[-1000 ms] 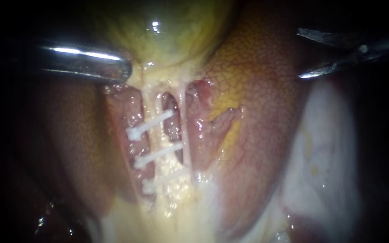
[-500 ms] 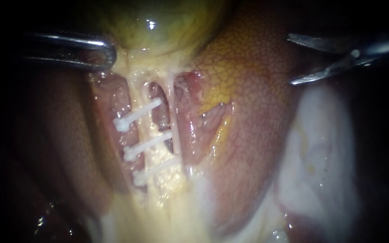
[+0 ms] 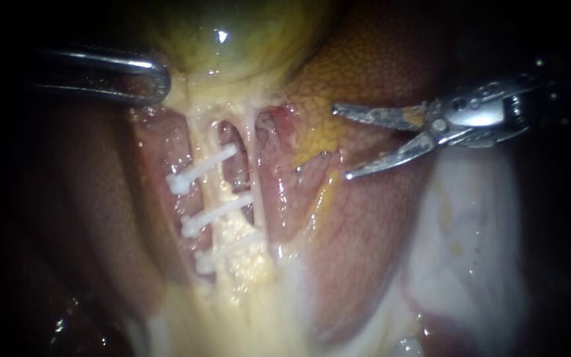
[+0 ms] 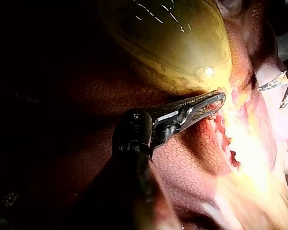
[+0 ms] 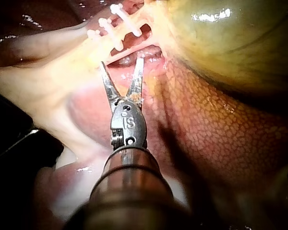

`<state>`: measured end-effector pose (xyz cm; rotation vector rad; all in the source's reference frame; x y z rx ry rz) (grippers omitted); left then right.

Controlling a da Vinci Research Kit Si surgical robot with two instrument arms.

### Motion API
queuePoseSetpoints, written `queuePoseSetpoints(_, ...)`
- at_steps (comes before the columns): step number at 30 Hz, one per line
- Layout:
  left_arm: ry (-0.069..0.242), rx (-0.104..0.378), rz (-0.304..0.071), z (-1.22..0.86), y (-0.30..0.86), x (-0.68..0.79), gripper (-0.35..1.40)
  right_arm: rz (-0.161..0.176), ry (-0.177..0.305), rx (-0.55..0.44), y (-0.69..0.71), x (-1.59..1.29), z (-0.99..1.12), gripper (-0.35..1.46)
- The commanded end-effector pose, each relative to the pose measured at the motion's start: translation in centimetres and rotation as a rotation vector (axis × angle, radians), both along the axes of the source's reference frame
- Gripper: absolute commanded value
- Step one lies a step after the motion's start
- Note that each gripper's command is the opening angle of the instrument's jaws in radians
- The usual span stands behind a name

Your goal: Go to the cutting position left tube

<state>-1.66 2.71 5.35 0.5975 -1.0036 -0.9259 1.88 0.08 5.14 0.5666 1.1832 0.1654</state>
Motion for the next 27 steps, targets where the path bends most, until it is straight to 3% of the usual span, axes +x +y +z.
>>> queuePoseSetpoints(1, 0.000, 0.000, 0.000, 0.00, 0.00, 0.00, -0.35, -0.007, 0.002, 0.006, -0.02, 0.04, 0.02, 1.28)
queuePoseSetpoints(17, 0.002, 0.000, -0.002, -0.01, -0.01, -0.03, -0.35, -0.056, 0.018, 0.077, -0.33, 0.49, 0.37, 1.28)
queuePoseSetpoints(27, 0.002, -0.001, -0.003, -0.01, -0.02, -0.03, -0.35, -0.062, 0.008, 0.117, -0.33, 0.54, 0.63, 1.26)
